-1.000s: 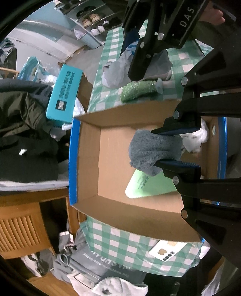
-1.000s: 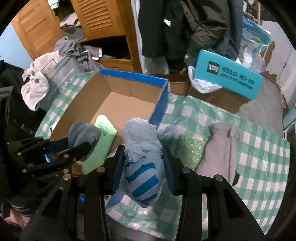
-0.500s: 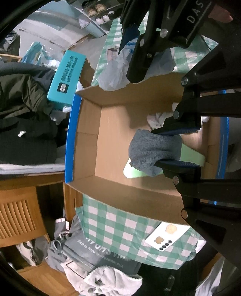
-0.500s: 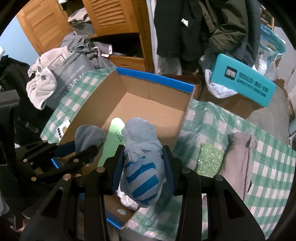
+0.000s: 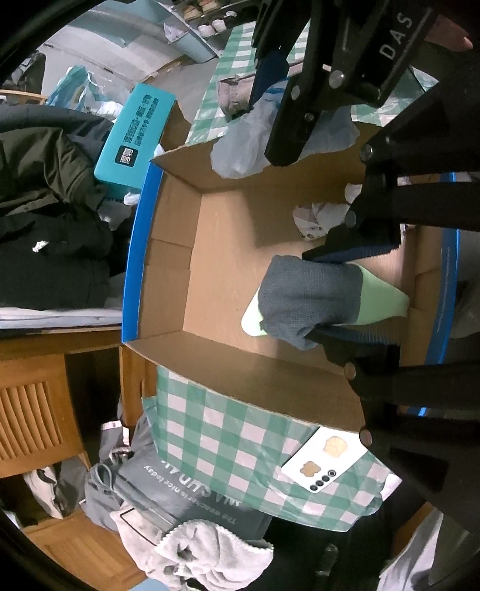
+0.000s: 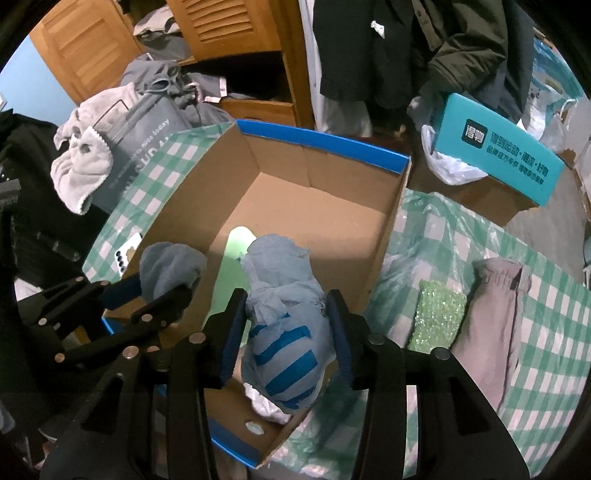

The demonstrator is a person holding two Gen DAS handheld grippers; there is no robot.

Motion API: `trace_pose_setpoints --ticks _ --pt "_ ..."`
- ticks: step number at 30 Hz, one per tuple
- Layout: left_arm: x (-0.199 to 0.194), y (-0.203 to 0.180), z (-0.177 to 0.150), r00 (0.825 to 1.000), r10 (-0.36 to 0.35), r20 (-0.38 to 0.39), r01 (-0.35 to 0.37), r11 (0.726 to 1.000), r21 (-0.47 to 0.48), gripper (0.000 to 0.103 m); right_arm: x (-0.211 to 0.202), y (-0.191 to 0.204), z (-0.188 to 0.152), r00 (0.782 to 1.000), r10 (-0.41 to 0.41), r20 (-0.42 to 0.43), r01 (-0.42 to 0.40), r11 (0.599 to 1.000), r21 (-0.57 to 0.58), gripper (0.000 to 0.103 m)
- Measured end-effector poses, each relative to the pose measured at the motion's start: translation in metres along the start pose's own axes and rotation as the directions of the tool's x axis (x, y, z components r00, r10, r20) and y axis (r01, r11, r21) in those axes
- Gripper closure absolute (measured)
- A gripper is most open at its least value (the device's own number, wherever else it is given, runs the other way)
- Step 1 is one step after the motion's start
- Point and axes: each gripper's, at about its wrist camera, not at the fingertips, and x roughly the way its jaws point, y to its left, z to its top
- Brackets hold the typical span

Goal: Organize soft objects
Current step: 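Lower the grey sock and blue-striped sock into the box and open both grippers, then move the right tool to the grey glove while the left tool approaches the green scrubber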

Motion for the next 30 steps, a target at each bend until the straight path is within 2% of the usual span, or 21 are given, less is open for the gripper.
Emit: trace_pose_setpoints --ticks 6,21,30 --pt "-0.004 -0.004 0.000 1.000 0.010 0.021 -0.011 1.000 0.014 0.057 -0.003 -0.005 -0.001 1.000 -0.003 0.009 0.003 1.000 0.011 0.048" --pt "-0.006 -0.016 -0.001 1.000 0.009 0.025 -0.010 0.999 0.048 0.056 -0.010 -0.027 -0.010 0.999 -0.030 0.011 0.030 0.998 0.047 0.043" --pt "-0.009 -0.043 -0.003 0.999 0.015 0.032 -0.018 0.993 0.118 0.047 -0.020 -0.049 -0.021 0.998 -0.056 0.019 0.055 0.995 0.083 0.038"
